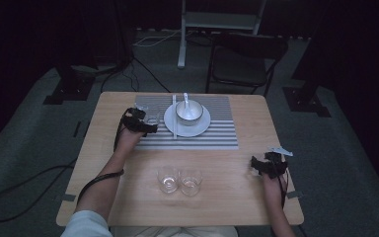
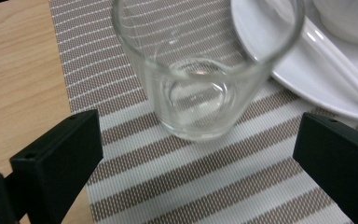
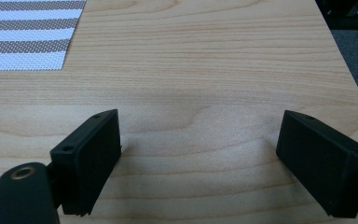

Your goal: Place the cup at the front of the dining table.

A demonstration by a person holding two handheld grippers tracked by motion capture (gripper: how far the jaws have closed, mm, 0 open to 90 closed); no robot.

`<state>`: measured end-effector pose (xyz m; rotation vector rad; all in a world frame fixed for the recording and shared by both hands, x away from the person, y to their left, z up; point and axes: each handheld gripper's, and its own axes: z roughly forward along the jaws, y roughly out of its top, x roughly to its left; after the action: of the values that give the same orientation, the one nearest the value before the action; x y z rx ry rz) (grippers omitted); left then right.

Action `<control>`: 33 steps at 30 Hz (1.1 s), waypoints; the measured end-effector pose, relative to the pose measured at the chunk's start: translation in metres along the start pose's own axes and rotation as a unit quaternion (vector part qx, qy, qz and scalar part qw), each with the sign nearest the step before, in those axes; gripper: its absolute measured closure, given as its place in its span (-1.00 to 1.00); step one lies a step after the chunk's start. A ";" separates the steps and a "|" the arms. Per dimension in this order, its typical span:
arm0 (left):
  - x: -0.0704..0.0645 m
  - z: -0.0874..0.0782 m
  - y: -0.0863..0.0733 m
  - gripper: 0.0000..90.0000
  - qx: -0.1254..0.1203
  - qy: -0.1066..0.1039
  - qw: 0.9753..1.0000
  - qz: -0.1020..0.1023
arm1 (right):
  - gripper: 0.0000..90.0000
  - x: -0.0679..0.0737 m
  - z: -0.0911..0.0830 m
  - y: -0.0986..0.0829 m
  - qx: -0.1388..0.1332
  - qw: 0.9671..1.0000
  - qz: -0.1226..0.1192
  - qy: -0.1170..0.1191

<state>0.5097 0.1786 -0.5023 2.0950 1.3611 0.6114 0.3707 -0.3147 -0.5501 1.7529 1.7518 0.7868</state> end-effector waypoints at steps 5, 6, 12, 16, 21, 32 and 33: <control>0.000 -0.006 -0.008 -0.96 -0.011 -0.004 1.000 -0.010 | -0.71 0.000 0.000 0.000 0.000 1.000 0.001 0.001; 0.000 -0.006 -0.010 -0.96 -0.011 -0.003 1.000 -0.010 | -0.71 0.000 0.000 0.000 0.000 1.000 0.001 0.000; -0.001 -0.013 -0.020 -0.96 -0.023 0.005 1.000 -0.008 | -0.71 0.000 0.000 0.000 0.000 1.000 0.001 0.000; -0.004 -0.023 -0.029 -0.96 -0.047 0.003 0.999 -0.009 | -0.71 0.000 0.000 0.000 0.000 1.000 0.000 -0.001; -0.005 -0.033 -0.040 -0.96 -0.058 -0.006 0.998 -0.016 | -0.71 0.000 0.000 0.000 0.000 1.000 0.000 0.000; -0.008 -0.054 -0.059 -0.96 -0.070 -0.014 0.997 -0.022 | -0.71 0.000 0.000 0.000 0.001 1.000 -0.001 -0.002; -0.008 -0.054 -0.059 -0.96 -0.070 -0.014 0.997 -0.022 | -0.71 0.000 0.000 0.000 0.001 1.000 -0.001 -0.002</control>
<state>0.4326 0.2021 -0.5022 1.9509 1.3064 0.6382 0.3706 -0.3145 -0.5501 1.7520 1.7517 0.7813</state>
